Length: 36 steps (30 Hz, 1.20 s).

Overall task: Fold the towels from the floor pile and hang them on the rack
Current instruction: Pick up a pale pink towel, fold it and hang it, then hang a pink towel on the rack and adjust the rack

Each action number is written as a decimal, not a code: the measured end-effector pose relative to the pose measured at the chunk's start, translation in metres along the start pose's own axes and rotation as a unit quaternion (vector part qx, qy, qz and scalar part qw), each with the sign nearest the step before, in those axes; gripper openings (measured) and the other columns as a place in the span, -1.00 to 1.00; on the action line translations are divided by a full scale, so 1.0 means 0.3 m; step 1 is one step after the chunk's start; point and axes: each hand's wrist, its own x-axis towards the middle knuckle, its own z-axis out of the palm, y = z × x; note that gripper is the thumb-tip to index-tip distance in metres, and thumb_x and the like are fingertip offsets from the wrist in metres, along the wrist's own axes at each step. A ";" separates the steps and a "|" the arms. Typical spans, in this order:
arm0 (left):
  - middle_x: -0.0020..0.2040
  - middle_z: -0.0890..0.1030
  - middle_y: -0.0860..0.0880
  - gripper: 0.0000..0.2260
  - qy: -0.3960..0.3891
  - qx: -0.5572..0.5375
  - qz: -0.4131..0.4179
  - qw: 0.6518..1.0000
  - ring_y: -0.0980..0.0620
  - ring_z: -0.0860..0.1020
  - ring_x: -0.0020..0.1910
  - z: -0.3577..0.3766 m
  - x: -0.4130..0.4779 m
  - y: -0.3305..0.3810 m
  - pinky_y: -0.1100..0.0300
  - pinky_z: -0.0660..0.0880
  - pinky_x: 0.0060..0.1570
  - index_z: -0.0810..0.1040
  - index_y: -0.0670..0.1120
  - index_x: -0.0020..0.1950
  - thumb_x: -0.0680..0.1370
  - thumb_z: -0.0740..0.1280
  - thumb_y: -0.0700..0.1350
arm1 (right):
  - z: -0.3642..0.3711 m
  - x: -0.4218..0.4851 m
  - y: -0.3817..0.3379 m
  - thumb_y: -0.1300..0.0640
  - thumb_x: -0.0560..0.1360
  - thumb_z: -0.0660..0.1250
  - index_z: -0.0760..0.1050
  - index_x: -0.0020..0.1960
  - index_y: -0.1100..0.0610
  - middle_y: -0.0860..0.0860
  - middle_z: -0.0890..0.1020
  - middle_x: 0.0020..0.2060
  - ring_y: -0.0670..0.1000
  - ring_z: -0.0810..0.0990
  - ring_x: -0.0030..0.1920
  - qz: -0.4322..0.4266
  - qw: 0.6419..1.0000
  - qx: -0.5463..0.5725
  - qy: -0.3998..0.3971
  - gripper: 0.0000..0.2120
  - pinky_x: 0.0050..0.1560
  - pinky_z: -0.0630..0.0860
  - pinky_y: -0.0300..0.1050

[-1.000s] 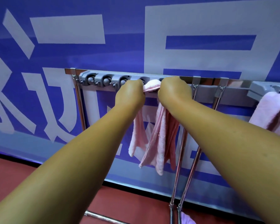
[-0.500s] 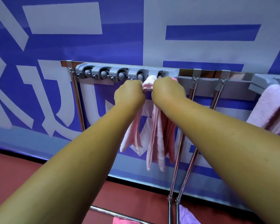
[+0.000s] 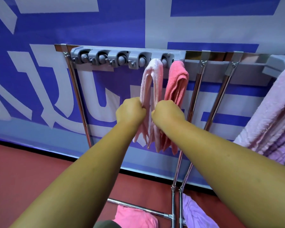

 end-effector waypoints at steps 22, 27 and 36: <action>-0.19 0.62 -0.04 -0.88 -0.177 -0.019 -0.131 0.975 -0.10 0.58 -0.22 0.348 -0.204 -0.175 0.15 0.40 -0.31 0.60 -0.05 -0.11 0.49 0.39 -0.02 | 0.413 -0.141 0.231 -0.01 0.56 0.27 0.64 0.00 0.08 0.07 0.74 -0.12 0.18 0.75 -0.15 0.087 0.986 0.055 -0.129 -0.77 -0.02 0.70 0.07; -0.19 0.65 -0.12 -0.78 -0.220 -0.027 -0.179 0.959 -0.18 0.61 -0.17 0.558 -0.328 -0.280 0.15 0.45 -0.26 0.55 -0.12 -0.22 0.53 0.33 0.00 | 0.609 -0.216 0.369 0.07 0.53 0.27 0.69 -0.15 0.18 0.06 0.74 -0.31 0.11 0.74 -0.29 0.134 0.964 0.084 -0.216 -0.72 -0.12 0.70 -0.03; -0.19 0.77 -0.15 -0.73 -0.444 0.043 -0.207 0.871 -0.14 0.76 -0.15 0.995 -0.670 -0.441 -0.09 0.73 -0.05 0.71 -0.21 -0.07 0.45 0.26 -0.12 | 1.051 -0.412 0.653 0.14 0.55 0.29 0.69 -0.03 0.22 0.16 0.74 0.07 0.21 0.68 0.14 0.155 0.929 0.105 -0.318 -0.77 0.15 0.59 -0.09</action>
